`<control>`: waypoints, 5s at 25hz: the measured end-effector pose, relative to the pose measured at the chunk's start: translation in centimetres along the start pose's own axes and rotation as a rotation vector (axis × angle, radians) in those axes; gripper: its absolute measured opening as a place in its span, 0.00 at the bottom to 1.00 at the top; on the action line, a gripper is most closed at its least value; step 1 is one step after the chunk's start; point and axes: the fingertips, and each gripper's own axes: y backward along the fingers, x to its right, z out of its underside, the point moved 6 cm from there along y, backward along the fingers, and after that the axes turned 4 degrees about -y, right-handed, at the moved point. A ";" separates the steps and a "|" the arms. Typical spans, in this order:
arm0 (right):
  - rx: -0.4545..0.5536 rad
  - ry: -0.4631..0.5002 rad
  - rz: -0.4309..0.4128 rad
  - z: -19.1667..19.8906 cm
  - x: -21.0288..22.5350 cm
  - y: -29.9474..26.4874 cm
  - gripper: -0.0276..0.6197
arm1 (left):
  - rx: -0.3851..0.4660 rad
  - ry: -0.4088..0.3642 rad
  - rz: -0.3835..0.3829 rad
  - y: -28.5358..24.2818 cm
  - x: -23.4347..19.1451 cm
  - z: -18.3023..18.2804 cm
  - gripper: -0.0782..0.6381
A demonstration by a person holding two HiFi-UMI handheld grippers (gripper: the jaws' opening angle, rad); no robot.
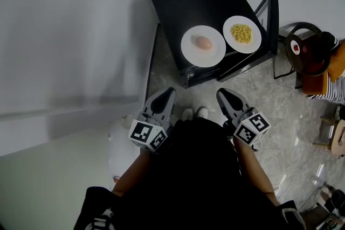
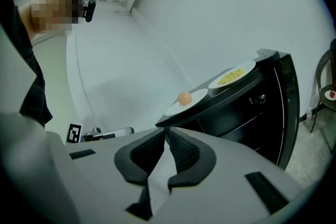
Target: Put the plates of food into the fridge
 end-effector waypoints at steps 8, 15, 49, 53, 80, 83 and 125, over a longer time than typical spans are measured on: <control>-0.001 -0.154 -0.092 -0.4 0.7 -2.2 0.19 | -0.019 -0.071 -0.017 -0.5 0.1 0.0 0.16; 0.064 -0.368 -0.138 -1.5 2.0 -4.4 0.23 | -0.019 -0.075 -0.028 -1.6 0.4 -0.5 0.16; 0.136 -0.974 -0.201 -1.7 4.3 -6.3 0.11 | -0.032 -0.048 -0.080 -0.8 0.5 0.0 0.16; 0.112 -0.977 -0.233 -1.6 2.7 -3.2 0.10 | -0.042 -0.055 -0.063 -0.6 1.4 -0.6 0.16; 0.002 -0.945 -0.074 6.6 9.4 -0.2 0.10 | -0.071 -0.036 0.007 -1.2 2.5 0.7 0.16; -0.004 -0.926 -0.091 6.2 10.1 -2.3 0.10 | -0.066 -0.041 -0.009 -0.9 2.3 0.6 0.16; -0.028 -0.981 0.035 8.4 15.3 -12.3 0.10 | -0.092 -0.099 -0.070 0.9 2.6 -0.8 0.16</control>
